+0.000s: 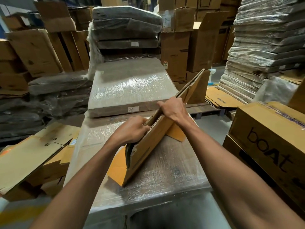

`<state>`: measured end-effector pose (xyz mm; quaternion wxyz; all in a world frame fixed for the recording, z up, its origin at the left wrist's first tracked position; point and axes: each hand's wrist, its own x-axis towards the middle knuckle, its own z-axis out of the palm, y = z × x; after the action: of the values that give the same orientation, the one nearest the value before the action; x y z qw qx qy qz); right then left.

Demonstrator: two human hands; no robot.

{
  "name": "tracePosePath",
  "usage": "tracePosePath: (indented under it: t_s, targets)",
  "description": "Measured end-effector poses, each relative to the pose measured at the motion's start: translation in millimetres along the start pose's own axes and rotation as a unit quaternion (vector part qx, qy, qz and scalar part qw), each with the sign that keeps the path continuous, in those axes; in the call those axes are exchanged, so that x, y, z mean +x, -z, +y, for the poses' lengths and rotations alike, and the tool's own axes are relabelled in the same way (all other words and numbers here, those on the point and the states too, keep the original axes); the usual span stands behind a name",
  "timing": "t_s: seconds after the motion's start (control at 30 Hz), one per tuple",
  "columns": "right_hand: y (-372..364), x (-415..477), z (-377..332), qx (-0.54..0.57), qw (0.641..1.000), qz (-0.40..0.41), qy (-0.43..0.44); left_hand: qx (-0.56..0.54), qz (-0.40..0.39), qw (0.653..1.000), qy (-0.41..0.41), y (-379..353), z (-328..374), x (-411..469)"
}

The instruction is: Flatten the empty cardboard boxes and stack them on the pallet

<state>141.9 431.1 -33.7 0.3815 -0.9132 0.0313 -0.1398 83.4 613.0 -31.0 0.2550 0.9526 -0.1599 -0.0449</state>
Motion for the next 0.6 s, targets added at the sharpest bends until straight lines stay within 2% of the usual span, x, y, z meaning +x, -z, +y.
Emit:
tracePosePath:
  t_s: [0.1, 0.13, 0.23, 0.3, 0.37, 0.43, 0.47, 0.57, 0.6]
  targets:
    - [1.3, 1.3, 2.8, 0.005, 1.000, 0.026, -0.007, -0.101, -0.014, 0.995, -0.016, -4.5, -0.7, -4.0]
    - [2.9, 2.0, 3.1, -0.001, 0.999, 0.031, -0.013, -0.153, -0.047, 0.987, -0.017, -4.9, 1.7, -6.9]
    - [9.1, 7.8, 4.5, 0.003, 0.999, 0.038, -0.025, -0.321, -0.119, 0.940, -0.005, -17.6, -2.5, 5.0]
    - [12.2, 13.1, 4.2, 0.009, 0.998, 0.041, -0.036, -0.393, -0.114, 0.912, 0.005, -40.2, -27.1, 5.6]
    - [13.0, 17.8, 2.4, 0.012, 0.998, 0.038, -0.042, -0.349, -0.091, 0.932, 0.027, -66.2, -63.0, -14.3]
    - [11.4, 21.5, -1.8, 0.017, 0.998, 0.029, -0.045, -0.280, -0.019, 0.959, 0.046, -95.5, -87.1, -45.5]
    - [10.4, 22.2, -4.6, 0.023, 0.998, 0.023, -0.048, -0.224, 0.027, 0.974, 0.029, -107.2, -94.1, -58.9]
    - [5.4, 26.1, -10.1, 0.053, 0.997, -0.008, -0.052, -0.125, 0.128, 0.983, 0.040, -124.0, -94.8, -57.0]
    - [4.5, 27.0, -9.7, 0.090, 0.994, -0.022, -0.052, -0.108, 0.139, 0.983, 0.042, -123.2, -91.7, -53.9]
